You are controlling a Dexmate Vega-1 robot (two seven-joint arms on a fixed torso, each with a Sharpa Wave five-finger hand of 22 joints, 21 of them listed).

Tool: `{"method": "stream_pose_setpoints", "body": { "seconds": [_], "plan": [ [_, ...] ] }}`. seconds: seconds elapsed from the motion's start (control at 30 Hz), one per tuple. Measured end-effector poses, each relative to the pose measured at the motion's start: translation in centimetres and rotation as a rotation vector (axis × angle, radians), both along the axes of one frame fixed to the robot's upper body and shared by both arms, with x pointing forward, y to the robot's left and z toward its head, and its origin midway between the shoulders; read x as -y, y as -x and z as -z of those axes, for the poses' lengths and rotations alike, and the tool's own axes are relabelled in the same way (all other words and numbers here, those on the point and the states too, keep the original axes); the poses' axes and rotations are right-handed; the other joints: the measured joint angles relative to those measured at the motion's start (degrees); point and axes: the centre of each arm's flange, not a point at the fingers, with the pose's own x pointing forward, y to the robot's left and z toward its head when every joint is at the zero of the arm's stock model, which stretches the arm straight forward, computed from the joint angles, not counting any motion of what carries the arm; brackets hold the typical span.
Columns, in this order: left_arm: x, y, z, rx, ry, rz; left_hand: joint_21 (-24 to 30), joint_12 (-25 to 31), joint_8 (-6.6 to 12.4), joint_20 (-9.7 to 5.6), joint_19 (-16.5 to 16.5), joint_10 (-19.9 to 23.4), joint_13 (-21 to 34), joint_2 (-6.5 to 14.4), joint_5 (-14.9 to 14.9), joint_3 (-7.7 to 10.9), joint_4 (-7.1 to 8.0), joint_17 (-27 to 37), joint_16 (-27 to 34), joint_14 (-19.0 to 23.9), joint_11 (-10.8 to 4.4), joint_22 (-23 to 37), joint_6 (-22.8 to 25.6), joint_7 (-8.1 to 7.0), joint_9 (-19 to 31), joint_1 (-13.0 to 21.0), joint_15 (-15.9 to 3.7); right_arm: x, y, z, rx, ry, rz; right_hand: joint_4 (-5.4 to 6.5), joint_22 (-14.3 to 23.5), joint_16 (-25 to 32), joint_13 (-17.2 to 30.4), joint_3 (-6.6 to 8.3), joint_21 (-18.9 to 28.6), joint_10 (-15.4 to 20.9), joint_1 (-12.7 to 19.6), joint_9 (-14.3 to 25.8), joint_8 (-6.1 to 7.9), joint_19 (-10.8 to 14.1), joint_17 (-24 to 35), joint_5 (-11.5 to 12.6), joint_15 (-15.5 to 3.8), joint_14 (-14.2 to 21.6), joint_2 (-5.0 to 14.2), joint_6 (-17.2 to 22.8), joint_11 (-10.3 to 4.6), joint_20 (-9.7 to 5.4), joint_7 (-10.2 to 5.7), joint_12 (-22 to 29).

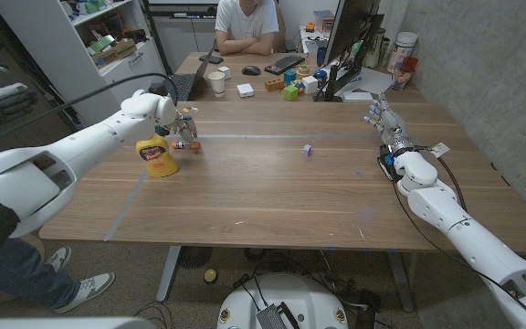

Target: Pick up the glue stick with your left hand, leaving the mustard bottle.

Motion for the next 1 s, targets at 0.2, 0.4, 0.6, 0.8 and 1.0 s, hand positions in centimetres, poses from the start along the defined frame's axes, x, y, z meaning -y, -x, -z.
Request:
{"method": "stream_pose_setpoints", "body": {
  "seconds": [0.2,0.4,0.6,0.8,1.0],
  "plan": [
    [0.2,-0.3,0.2,-0.009,0.0,-0.001,0.0,0.0,0.0,0.0,0.0,0.0,0.0,0.0,0.0,-0.4,0.06,0.0,0.0,0.0,0.0,0.0,0.2,-0.21,0.0,0.0,0.0,0.2,-0.1,0.1,-0.003,-0.002,0.0,0.0,0.0,0.0,0.0,0.0,0.0,0.0,-0.5,0.0,0.0,0.0,0.0,0.0,-0.32,0.31,0.26,0.0,0.0,0.0,0.0,0.0],
    [0.5,-0.4,0.4,-0.015,-0.003,0.0,-0.29,0.0,0.0,0.0,0.0,0.0,0.0,0.05,0.0,-0.4,0.06,0.0,0.0,0.0,0.0,0.0,0.2,-0.21,0.0,0.05,0.0,0.3,-0.3,0.2,-0.005,-0.005,0.0,0.0,0.0,0.0,0.0,0.0,0.0,0.0,-0.5,0.0,0.0,0.01,0.0,0.0,-0.31,0.31,0.26,0.0,0.0,0.01,0.0,0.0],
    [0.6,-0.5,0.6,-0.018,-0.005,-0.002,-0.29,0.05,0.0,0.0,0.0,0.03,-0.01,0.23,0.0,-0.81,0.14,0.0,0.0,0.2,-0.03,0.13,0.71,-0.11,0.0,0.22,0.2,0.4,-0.4,0.2,-0.006,-0.008,-0.001,0.0,0.0,0.0,0.0,0.0,0.0,0.0,-0.49,0.0,0.0,0.21,-0.01,0.0,-0.31,0.31,0.26,0.0,0.0,0.21,0.0,0.0],
    [0.8,-0.5,0.8,-0.015,-0.015,-0.004,-0.29,0.26,0.0,0.0,0.0,0.32,-0.01,0.23,0.0,-0.91,0.04,0.0,0.0,0.2,-0.31,0.13,0.92,-0.32,0.0,0.22,0.2,0.5,-0.4,0.4,-0.006,-0.013,-0.001,0.0,0.0,0.0,0.0,0.0,0.0,0.0,-0.49,0.0,0.0,0.21,-0.01,0.0,-0.31,0.31,0.26,0.0,0.0,0.21,0.0,0.0],
    [0.9,-0.5,1.1,-0.007,-0.039,-0.007,-0.28,0.26,-0.04,-0.3,0.3,0.32,0.28,0.46,0.0,-0.99,0.03,0.0,0.42,0.38,-0.31,0.13,1.24,0.0,0.0,0.45,0.38,0.5,-0.5,0.5,-0.004,-0.017,-0.001,0.0,0.0,0.0,0.0,0.0,0.0,0.0,-0.49,0.0,0.0,0.21,-0.01,0.0,-0.31,0.31,0.26,-0.01,0.0,0.21,0.01,0.0]
  ]
}}
